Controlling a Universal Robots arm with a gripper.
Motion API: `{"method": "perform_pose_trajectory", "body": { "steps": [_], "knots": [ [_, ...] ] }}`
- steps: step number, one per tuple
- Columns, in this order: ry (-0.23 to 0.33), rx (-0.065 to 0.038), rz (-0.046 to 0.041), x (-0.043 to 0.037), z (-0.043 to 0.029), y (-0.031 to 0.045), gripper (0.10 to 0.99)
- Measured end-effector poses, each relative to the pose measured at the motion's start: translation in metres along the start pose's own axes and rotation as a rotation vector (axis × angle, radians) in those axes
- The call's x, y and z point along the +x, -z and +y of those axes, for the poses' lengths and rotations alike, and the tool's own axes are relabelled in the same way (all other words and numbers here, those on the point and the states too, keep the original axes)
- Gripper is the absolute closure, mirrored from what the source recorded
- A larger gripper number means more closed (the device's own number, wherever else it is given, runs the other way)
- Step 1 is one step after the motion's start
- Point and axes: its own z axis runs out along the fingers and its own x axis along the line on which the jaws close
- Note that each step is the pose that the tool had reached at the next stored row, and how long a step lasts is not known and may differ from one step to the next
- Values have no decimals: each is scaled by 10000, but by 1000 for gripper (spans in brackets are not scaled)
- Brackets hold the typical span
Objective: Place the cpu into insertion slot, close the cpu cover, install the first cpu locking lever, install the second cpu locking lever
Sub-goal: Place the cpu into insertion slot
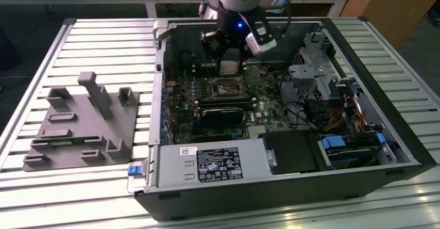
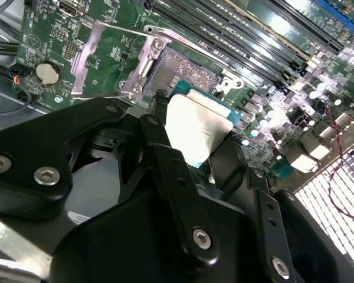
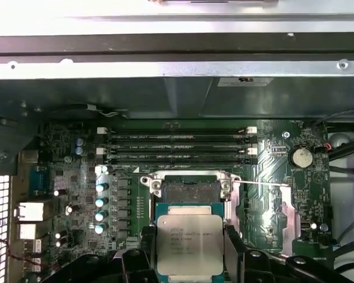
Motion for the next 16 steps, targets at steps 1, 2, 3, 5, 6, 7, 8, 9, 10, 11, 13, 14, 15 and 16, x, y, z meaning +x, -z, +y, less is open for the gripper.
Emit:
{"method": "perform_pose_trajectory", "body": {
  "steps": [1, 2, 3, 5, 6, 7, 8, 9, 10, 11, 13, 14, 15, 16],
  "knots": [
    [4, 0, 1, -5, 2, -7, 545],
    [6, 1, 2, -13, 4, -12, 545],
    [7, -1, 1, -19, 4, -18, 545],
    [6, -1, 0, -30, 6, -36, 545],
    [7, -1, 1, -34, 7, -47, 545],
    [7, -1, 0, -37, 7, -60, 545],
    [7, -1, 0, -39, 7, -74, 545],
    [8, -1, 0, -39, 6, -89, 545],
    [17, -1, -4, -40, 5, -105, 545],
    [28, -1, -11, -40, 4, -120, 545],
    [47, 0, -36, -41, 2, -146, 545],
    [57, -1, -52, -41, 1, -159, 545],
    [65, -1, -66, -41, 0, -173, 545],
    [73, -2, -81, -41, -1, -189, 545]
  ]
}}
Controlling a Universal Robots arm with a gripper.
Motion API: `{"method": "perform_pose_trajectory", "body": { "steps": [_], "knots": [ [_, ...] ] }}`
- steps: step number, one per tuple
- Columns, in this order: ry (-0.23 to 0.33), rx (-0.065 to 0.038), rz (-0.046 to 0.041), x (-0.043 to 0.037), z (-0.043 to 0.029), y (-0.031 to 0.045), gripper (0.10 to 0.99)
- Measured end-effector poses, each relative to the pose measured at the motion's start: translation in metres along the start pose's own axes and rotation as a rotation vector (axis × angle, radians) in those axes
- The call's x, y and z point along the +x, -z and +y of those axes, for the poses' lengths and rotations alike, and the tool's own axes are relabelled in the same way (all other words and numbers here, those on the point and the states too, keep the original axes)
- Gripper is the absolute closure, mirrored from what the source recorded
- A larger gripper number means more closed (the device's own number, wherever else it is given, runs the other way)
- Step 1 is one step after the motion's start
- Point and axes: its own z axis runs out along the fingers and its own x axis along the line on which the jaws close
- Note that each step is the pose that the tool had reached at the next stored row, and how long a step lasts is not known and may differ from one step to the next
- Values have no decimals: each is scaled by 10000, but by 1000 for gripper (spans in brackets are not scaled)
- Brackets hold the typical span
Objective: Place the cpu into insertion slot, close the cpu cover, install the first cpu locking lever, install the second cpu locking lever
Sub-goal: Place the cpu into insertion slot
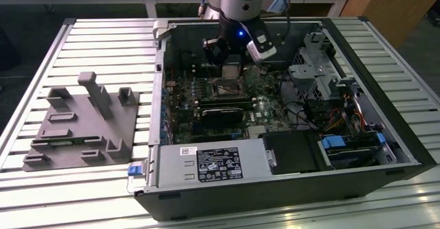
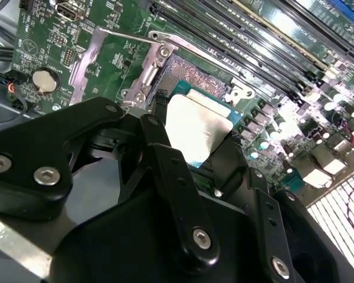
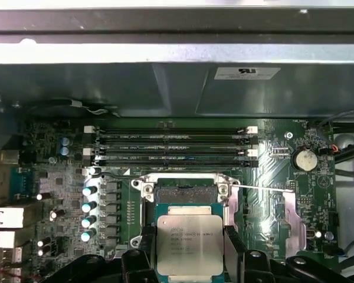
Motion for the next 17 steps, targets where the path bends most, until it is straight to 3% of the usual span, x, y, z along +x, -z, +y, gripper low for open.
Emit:
{"method": "perform_pose_trajectory", "body": {
  "steps": [5, 10, 17],
  "knots": [
    [-19, 16, -15, -1, -7, -77, 545],
    [-659, 60, -73, -1, -11, -116, 545],
    [-862, 66, -91, -1, -11, -122, 545]
  ]
}}
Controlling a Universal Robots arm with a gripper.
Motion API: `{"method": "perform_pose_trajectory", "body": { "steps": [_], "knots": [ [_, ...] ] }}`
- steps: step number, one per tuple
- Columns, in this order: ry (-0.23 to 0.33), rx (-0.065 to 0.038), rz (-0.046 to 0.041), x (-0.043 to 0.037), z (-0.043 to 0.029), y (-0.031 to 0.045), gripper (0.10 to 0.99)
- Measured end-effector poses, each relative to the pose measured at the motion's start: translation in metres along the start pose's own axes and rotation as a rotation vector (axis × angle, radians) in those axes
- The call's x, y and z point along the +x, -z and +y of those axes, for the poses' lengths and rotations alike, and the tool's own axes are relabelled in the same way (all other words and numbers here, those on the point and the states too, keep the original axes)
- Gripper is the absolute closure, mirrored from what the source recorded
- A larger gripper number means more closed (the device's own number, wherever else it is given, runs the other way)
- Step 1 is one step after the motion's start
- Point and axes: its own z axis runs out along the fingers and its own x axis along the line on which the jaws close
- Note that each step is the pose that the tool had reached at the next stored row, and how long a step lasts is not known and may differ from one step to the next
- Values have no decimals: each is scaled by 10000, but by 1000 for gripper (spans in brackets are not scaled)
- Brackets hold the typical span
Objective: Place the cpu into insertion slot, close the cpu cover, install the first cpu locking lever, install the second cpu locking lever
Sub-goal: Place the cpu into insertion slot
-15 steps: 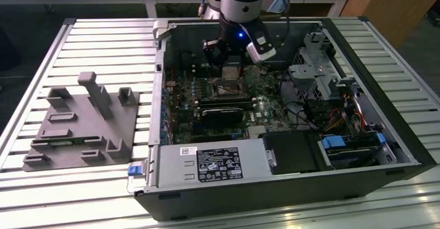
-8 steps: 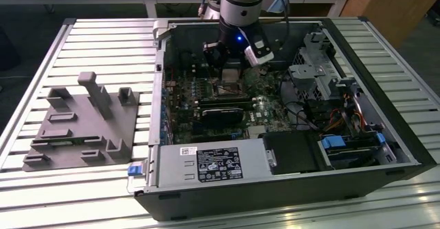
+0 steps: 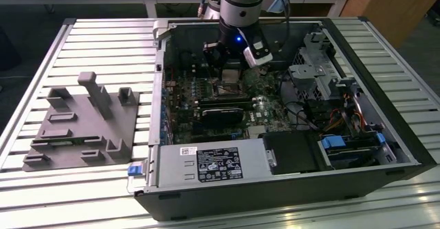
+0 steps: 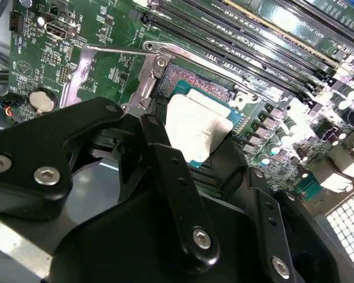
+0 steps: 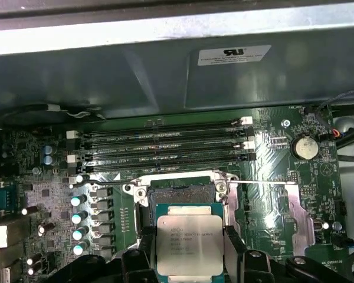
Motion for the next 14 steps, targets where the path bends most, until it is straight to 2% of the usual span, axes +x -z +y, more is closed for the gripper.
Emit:
{"method": "perform_pose_trajectory", "body": {
  "steps": [14],
  "knots": [
    [-2291, -8, -207, 0, -2, -29, 545]
  ]
}}
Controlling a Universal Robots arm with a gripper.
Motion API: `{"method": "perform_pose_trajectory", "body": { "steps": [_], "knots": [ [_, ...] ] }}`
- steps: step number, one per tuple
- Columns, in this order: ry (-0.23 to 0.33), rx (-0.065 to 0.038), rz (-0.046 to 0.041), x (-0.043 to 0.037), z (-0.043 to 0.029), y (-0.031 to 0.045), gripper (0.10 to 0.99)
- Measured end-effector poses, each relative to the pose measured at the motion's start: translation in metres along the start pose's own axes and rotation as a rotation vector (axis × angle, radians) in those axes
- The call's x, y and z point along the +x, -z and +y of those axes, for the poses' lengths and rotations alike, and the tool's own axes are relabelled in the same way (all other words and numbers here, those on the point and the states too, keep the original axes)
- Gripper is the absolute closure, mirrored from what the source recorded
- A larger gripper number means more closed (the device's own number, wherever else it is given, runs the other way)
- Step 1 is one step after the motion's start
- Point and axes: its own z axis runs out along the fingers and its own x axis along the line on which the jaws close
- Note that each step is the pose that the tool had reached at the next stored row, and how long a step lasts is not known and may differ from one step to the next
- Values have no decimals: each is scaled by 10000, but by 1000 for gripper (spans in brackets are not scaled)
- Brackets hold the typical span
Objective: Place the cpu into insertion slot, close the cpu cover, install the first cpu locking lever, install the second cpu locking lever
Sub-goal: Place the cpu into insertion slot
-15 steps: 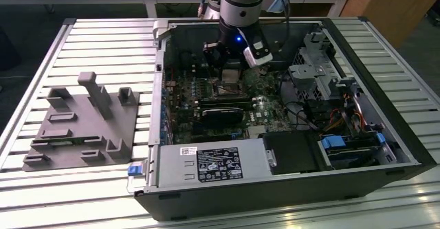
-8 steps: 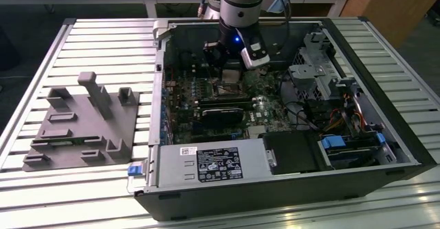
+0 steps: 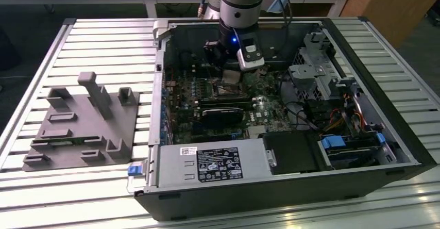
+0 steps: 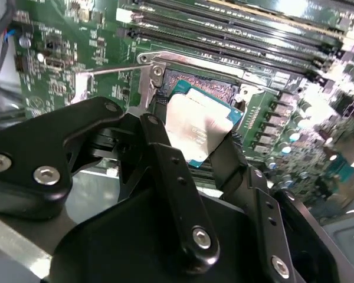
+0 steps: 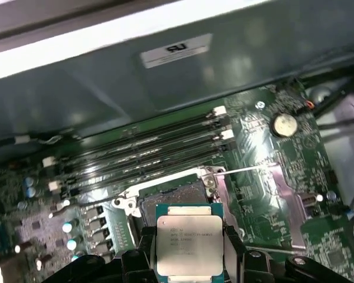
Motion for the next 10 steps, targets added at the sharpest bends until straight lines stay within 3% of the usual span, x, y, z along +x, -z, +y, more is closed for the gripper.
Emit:
{"method": "perform_pose_trajectory", "body": {
  "steps": [10],
  "knots": [
    [-1629, 0, -173, 0, -1, -13, 545]
  ]
}}
